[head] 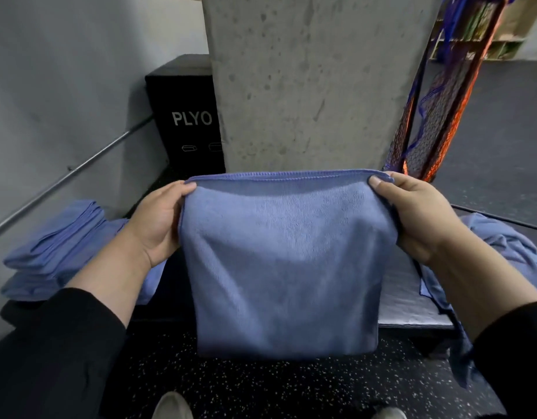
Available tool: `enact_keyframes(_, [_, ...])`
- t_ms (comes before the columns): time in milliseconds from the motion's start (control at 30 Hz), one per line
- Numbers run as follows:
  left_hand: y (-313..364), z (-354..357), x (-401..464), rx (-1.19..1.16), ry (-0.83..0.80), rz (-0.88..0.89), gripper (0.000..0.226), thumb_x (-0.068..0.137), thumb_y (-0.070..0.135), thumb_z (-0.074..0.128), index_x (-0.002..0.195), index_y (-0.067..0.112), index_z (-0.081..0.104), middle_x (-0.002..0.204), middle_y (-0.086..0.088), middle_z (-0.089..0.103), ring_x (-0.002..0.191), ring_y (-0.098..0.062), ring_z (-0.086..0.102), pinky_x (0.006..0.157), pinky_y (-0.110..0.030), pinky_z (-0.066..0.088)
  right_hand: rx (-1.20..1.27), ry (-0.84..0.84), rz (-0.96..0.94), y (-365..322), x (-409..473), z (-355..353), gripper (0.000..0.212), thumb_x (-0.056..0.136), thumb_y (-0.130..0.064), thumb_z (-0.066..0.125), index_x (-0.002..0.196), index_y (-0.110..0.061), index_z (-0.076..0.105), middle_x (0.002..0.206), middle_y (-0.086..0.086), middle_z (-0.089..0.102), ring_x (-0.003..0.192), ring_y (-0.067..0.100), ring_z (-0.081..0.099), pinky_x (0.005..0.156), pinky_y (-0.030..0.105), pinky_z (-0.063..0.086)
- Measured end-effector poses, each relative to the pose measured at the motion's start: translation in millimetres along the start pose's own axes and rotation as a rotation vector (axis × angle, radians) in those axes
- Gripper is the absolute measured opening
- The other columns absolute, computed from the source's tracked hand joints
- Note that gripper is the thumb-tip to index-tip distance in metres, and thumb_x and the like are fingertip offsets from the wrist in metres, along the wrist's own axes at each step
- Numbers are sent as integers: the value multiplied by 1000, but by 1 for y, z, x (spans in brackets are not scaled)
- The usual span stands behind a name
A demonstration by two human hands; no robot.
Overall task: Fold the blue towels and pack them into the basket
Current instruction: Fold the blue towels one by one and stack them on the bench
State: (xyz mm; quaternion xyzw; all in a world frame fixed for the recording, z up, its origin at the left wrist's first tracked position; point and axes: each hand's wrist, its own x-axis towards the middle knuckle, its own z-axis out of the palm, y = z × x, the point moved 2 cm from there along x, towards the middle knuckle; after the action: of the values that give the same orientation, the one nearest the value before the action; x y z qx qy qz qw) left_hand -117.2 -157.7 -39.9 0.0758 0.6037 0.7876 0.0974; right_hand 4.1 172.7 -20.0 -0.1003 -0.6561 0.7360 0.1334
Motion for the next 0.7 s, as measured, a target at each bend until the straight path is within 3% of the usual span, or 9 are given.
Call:
enact_keyframes(100, [-27, -5, 40, 173, 126, -45, 24, 103, 16, 52, 80, 16, 60, 63, 4, 60, 58, -9, 56, 55, -26, 43, -157, 139, -22, 24, 43, 1, 18, 97, -24, 63, 98, -11, 75, 95, 11, 73, 84, 22, 66, 77, 38, 53])
enact_keyframes(167, [-38, -5, 59, 280, 178, -44, 18, 105, 17, 50, 115, 11, 64, 88, 0, 69, 80, -15, 67, 69, -31, 54, -471, 241, -76, 40, 68, -7, 22, 94, -32, 65, 110, -18, 73, 106, 9, 71, 95, 24, 64, 83, 39, 51])
enact_keyframes(200, [-47, -9, 72, 428, 218, -40, 30, 105, 18, 51, 133, 12, 56, 105, 0, 68, 97, -19, 67, 81, -35, 55, -711, 248, -61, 51, 80, -6, 36, 93, -33, 67, 127, -20, 66, 121, 11, 66, 108, 27, 62, 92, 40, 49])
enact_keyframes(267, [-64, -12, 83, 874, 262, 3, 44, 103, 20, 54, 147, 17, 47, 122, 2, 60, 115, -22, 60, 93, -32, 46, -1055, 173, -39, 81, 89, 2, 61, 93, -32, 69, 146, -12, 47, 139, 17, 53, 126, 34, 53, 105, 39, 41])
enact_keyframes(367, [-104, -5, 75, 1212, -101, 111, 37, 100, 25, 60, 137, 19, 59, 129, -4, 61, 118, -23, 59, 95, -29, 43, -1236, -87, -116, 122, 75, 28, 44, 93, -31, 68, 131, -11, 61, 122, 13, 59, 109, 34, 62, 93, 34, 44])
enact_keyframes(467, [-141, -3, 55, 1492, -568, 28, 43, 98, 44, 59, 139, 30, 58, 152, 6, 46, 143, -18, 40, 117, -38, 31, -1301, -310, 38, 155, 55, 50, 45, 99, -40, 56, 136, -13, 57, 137, 11, 53, 120, 33, 57, 101, 35, 42])
enact_keyframes(567, [-155, -6, 50, 1612, -635, -63, 53, 100, 56, 49, 150, 40, 43, 166, 15, 17, 153, -9, 14, 124, -46, 12, -1455, -433, 154, 185, 37, 55, 67, 102, -51, 42, 154, -12, 29, 166, 9, 15, 151, 29, 21, 121, 44, 20])
enact_keyframes(633, [-158, -7, 52, 1619, -646, -78, 53, 102, 55, 44, 153, 41, 37, 168, 17, 7, 155, -7, 3, 123, -52, 5, -1487, -468, 164, 195, 32, 53, 77, 102, -57, 35, 161, -17, 7, 169, 3, -8, 155, 25, -4, 125, 48, 3])
enact_keyframes(700, [-161, -8, 55, 1627, -674, -102, 54, 104, 52, 42, 155, 42, 31, 168, 16, 1, 155, -7, -3, 122, -54, 3, -1498, -467, 137, 200, 36, 50, 78, 101, -60, 32, 161, -21, -1, 168, -1, -14, 155, 22, -10, 125, 48, -3])
